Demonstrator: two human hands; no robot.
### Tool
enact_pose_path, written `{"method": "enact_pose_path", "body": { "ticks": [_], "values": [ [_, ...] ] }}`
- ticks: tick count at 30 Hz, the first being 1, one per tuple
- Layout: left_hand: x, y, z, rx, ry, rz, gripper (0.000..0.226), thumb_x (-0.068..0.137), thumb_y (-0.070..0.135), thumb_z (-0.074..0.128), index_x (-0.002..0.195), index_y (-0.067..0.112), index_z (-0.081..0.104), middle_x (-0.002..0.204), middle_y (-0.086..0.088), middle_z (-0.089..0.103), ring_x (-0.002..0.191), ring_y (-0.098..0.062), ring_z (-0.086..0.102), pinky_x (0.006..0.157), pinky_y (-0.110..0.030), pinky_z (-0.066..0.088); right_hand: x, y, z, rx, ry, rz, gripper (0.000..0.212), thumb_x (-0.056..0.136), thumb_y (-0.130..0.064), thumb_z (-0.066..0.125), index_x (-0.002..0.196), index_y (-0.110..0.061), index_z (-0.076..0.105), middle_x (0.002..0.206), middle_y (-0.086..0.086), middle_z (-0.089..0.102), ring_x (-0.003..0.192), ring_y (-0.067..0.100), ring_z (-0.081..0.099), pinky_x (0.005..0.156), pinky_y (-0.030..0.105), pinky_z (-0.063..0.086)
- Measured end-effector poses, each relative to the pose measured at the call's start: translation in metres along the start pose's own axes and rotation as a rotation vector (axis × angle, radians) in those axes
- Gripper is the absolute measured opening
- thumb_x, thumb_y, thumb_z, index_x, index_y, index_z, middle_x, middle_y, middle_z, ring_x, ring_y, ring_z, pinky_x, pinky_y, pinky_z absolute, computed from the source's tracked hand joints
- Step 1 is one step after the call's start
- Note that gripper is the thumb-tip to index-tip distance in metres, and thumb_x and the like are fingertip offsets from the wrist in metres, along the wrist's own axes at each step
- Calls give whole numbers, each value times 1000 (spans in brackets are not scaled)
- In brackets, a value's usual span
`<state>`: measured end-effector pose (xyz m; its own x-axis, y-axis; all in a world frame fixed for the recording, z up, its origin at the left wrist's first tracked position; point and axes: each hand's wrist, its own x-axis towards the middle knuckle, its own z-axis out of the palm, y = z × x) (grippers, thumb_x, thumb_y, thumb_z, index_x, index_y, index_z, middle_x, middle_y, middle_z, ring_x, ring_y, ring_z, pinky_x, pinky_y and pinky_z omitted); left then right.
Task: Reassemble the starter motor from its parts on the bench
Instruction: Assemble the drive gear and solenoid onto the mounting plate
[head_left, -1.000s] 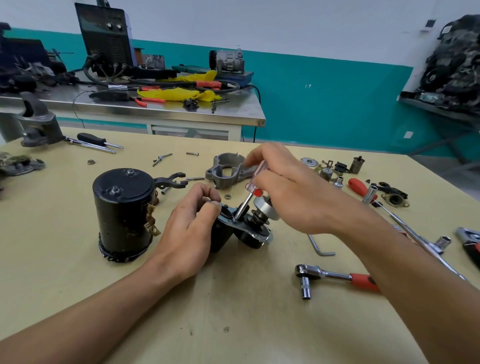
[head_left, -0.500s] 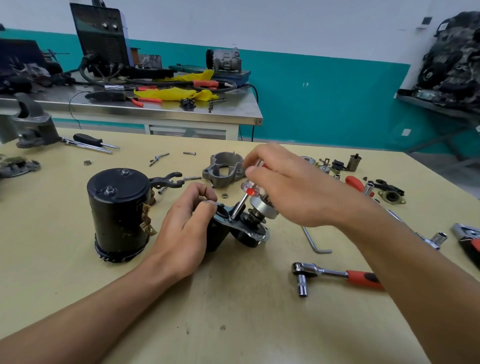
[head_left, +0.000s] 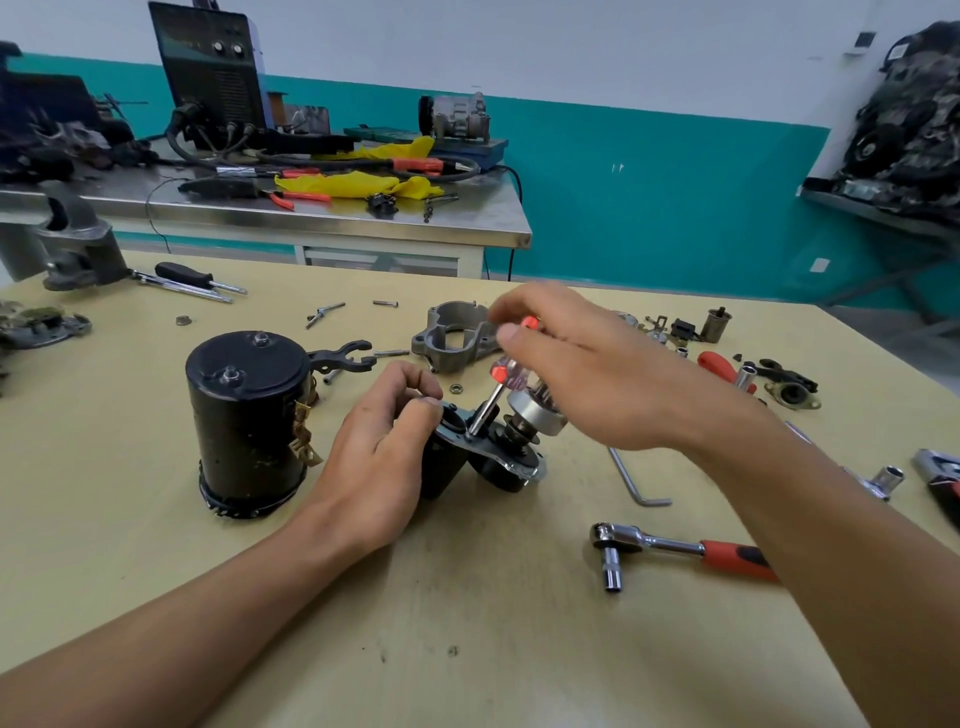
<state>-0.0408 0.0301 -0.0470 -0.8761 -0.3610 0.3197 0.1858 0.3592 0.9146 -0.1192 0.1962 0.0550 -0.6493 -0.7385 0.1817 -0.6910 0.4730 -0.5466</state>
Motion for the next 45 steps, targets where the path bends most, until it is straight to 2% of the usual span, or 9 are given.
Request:
{"method": "enact_pose_path", "body": {
  "ticks": [3, 9, 16, 25, 28, 31, 34, 39, 45],
  "values": [
    [1, 0, 0, -14, 1, -7, 16, 79, 45, 42, 85, 38, 55, 67, 15, 50, 64, -7, 43, 63, -36, 37, 1, 6, -3, 60, 14, -36, 27, 101, -29, 53, 128, -26, 53, 103, -22, 53, 97, -6, 54, 75, 3, 42],
    [0, 0, 0, 12, -1, 27, 13, 83, 40, 42, 86, 38, 54, 68, 14, 50, 64, -4, 42, 63, -31, 36, 2, 1, 21, -183, 344, -53, 43, 99, -55, 42, 95, -21, 69, 72, -7, 64, 67, 8, 60, 62, 36, 53],
    [0, 2, 1, 1, 23, 28, 12, 82, 35, 43, 85, 32, 54, 66, 14, 47, 63, -5, 40, 54, -18, 32, 0, 7, -9, -39, -43, -38, 31, 96, -25, 62, 126, -27, 56, 113, -15, 59, 98, 2, 57, 78, 9, 44],
    [0, 2, 1, 25, 9, 45, 13, 83, 37, 42, 85, 34, 54, 66, 14, 48, 62, -4, 40, 52, -16, 32, 0, 1, 5, -70, 193, 10, 49, 98, -56, 43, 68, -21, 60, 60, -10, 57, 56, 5, 52, 54, 32, 39],
    [1, 2, 1, 15, 15, 40, 12, 83, 35, 42, 84, 34, 54, 65, 15, 48, 61, -3, 40, 52, -15, 32, -1, 4, -12, 12, 19, 4, 10, 98, -39, 55, 97, -33, 63, 92, -19, 64, 69, -5, 57, 61, 18, 39],
    [0, 3, 2, 11, 19, 34, 13, 82, 35, 42, 84, 35, 54, 65, 16, 49, 60, -1, 40, 52, -14, 33, -5, 8, -22, 156, -72, -23, 21, 93, -18, 67, 106, -35, 64, 106, -12, 66, 72, 8, 68, 53, 19, 50],
    [0, 3, 1, 26, 16, 35, 13, 82, 36, 41, 85, 36, 54, 67, 16, 50, 62, -1, 41, 54, -16, 33, -6, 6, -19, 123, 1, -8, 10, 93, -28, 67, 102, -23, 70, 81, -9, 70, 55, 11, 65, 46, 21, 50],
    [-1, 3, 1, 33, 2, 36, 14, 83, 38, 40, 85, 38, 54, 68, 15, 50, 63, -2, 41, 55, -20, 33, -1, 2, -6, -201, 189, 44, 63, 94, -64, 41, 56, -15, 54, 48, -1, 43, 39, 9, 37, 41, 22, 29],
    [-1, 4, 1, 22, 6, 22, 14, 83, 37, 41, 85, 37, 54, 66, 14, 49, 62, -3, 40, 53, -16, 33, -6, 5, -27, -69, -87, 67, 21, 93, -51, 59, 101, -32, 62, 72, -15, 61, 60, -4, 59, 54, 16, 40]
  ]
}}
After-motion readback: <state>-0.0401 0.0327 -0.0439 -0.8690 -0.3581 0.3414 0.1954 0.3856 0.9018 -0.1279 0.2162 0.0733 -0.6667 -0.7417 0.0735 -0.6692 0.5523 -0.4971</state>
